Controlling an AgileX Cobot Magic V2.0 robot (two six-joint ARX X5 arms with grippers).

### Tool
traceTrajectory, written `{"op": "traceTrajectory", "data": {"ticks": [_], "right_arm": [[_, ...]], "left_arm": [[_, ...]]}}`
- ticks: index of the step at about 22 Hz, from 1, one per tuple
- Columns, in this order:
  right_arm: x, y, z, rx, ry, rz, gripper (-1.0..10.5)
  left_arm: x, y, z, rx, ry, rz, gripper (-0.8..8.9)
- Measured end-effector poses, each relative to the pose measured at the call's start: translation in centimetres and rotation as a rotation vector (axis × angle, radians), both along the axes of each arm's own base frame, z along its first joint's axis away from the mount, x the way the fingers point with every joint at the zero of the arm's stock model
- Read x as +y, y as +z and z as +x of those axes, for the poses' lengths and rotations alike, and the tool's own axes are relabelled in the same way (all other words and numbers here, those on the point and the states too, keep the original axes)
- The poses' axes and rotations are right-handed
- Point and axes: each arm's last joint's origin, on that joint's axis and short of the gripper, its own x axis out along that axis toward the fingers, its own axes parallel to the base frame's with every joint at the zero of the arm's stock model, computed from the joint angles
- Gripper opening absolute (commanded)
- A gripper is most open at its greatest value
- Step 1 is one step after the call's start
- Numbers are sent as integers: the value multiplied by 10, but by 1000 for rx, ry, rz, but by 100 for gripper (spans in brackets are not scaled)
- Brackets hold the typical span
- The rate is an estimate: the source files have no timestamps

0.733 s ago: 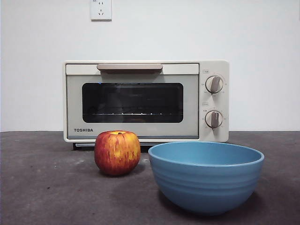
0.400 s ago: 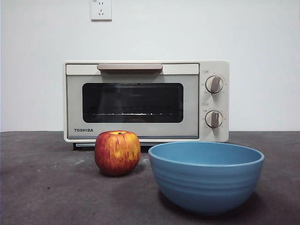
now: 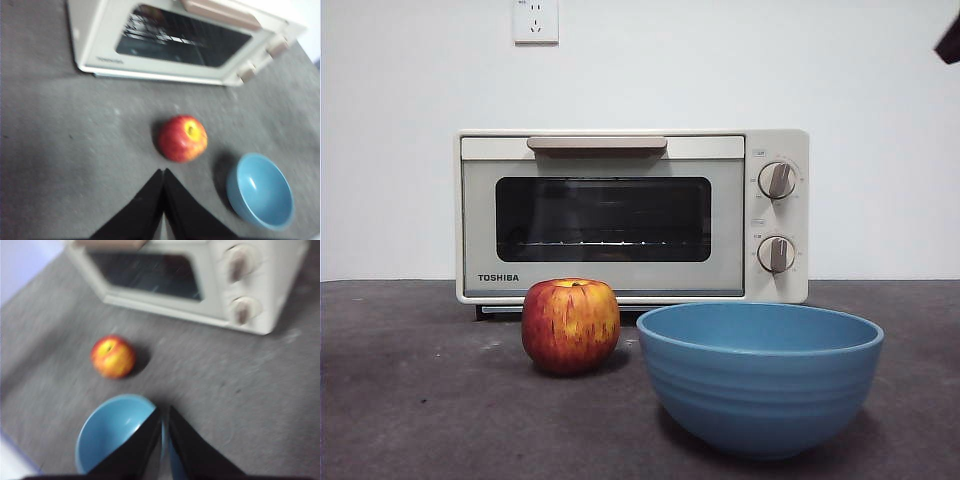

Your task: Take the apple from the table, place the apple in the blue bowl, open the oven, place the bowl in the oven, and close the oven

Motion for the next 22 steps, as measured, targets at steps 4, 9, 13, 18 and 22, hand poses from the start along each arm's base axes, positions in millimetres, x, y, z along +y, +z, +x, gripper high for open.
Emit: {"op": "traceTrajectory", "data": {"ticks": [4,9,13,18,22], "right_arm": [[17,11,4,49,160,-83,4],[32,8,7,49,246,-138,100],[32,9,8,50,202,-140,589],[35,8,14,72,178,-116,588],[54,5,26,71,221,-77,588]], "left_arm": [[-4,11,-4,10,-68,37,7],[-6,15,-5,-7,-93,48,7],[-6,15,-5,-7,-93,49,7],[-6,15,-5,-11,-96,53,7],[-6,15,-5,-11,-96,53,7]]}}
